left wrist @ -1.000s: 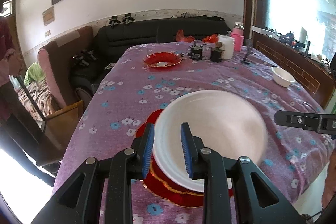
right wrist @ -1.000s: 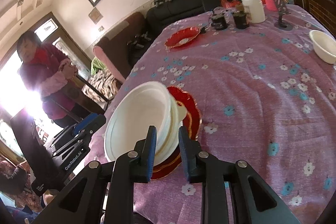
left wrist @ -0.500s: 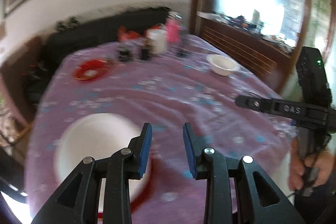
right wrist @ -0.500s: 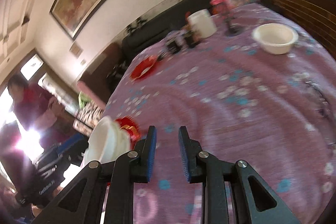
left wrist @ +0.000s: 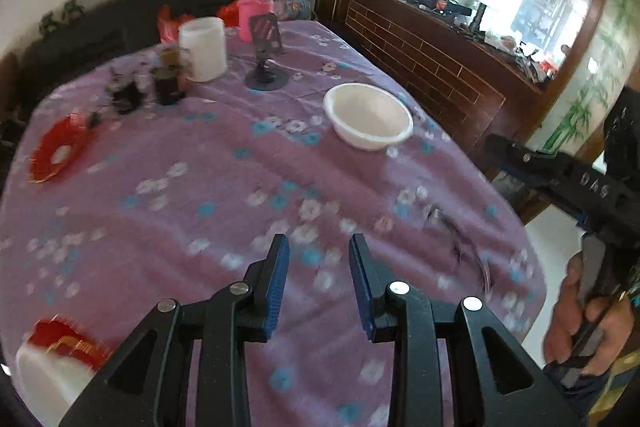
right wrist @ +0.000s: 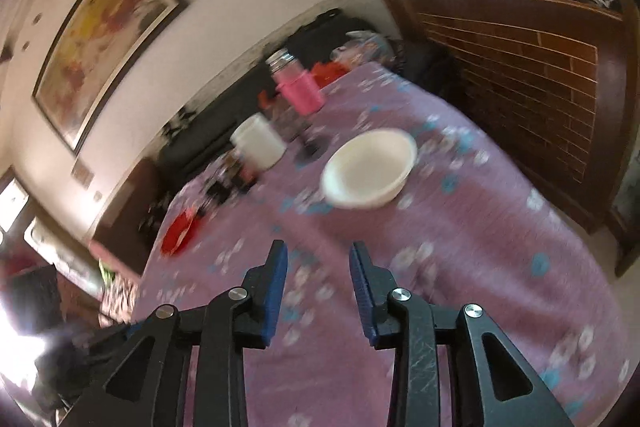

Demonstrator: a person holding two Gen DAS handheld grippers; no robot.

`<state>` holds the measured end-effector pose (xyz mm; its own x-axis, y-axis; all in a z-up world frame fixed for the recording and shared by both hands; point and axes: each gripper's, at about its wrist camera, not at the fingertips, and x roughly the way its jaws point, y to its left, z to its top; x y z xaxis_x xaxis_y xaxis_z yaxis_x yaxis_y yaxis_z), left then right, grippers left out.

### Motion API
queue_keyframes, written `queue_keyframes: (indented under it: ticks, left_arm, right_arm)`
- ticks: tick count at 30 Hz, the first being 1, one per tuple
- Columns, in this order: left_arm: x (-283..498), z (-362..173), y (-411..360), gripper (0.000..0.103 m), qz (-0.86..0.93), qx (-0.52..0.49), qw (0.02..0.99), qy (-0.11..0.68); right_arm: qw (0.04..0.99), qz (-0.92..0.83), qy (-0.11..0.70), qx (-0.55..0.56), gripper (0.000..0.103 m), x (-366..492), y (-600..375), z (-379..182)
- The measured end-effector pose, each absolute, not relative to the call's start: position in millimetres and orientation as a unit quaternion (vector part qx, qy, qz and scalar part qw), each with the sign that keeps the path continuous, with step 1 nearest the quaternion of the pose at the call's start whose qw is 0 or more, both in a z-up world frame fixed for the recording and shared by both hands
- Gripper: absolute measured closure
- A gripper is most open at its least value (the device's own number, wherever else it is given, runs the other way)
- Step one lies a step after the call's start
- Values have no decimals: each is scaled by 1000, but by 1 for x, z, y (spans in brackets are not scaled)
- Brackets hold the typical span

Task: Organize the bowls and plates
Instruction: 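Reach the left gripper to the small white bowl and grasp its rim, then lift the small white bowl and carry it toward the plate stack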

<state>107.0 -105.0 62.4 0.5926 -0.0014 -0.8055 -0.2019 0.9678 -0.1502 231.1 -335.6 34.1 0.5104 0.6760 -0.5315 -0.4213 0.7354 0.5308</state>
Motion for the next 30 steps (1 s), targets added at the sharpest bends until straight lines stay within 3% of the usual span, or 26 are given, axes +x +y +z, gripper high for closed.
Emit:
queue_keyframes:
  ticks: [8,21,22,24,25,26,30]
  left_arm:
    - [203,39,-76,72,58,-173,860,477]
    - [308,-1,-74,68,43,-207,855,473]
    - [315,-6,-76,68,45,-202,854,478]
    - [323,-16,-78,68,52,-202,851,482]
    - [327,-21,-79,72,52,-206,848,486]
    - [330,-28,-79,92,54,-207,841,496]
    - [325,-29,-74,93,59,-222,838,494]
  right_arm:
    - [830,272,437,213,68,331,-320,-10]
    - [823,245,462,221,68,373,-301,-51]
    - [822,247,463,221,69,374,-299,-53]
    - [823,246,463,219,82,375,-298,-56]
    - [824,246,464,214,88,375,-296,-57]
    - [825,245,463,212,89,374,-296,-57]
    - [827,247,458,214,91,372,-299,-55]
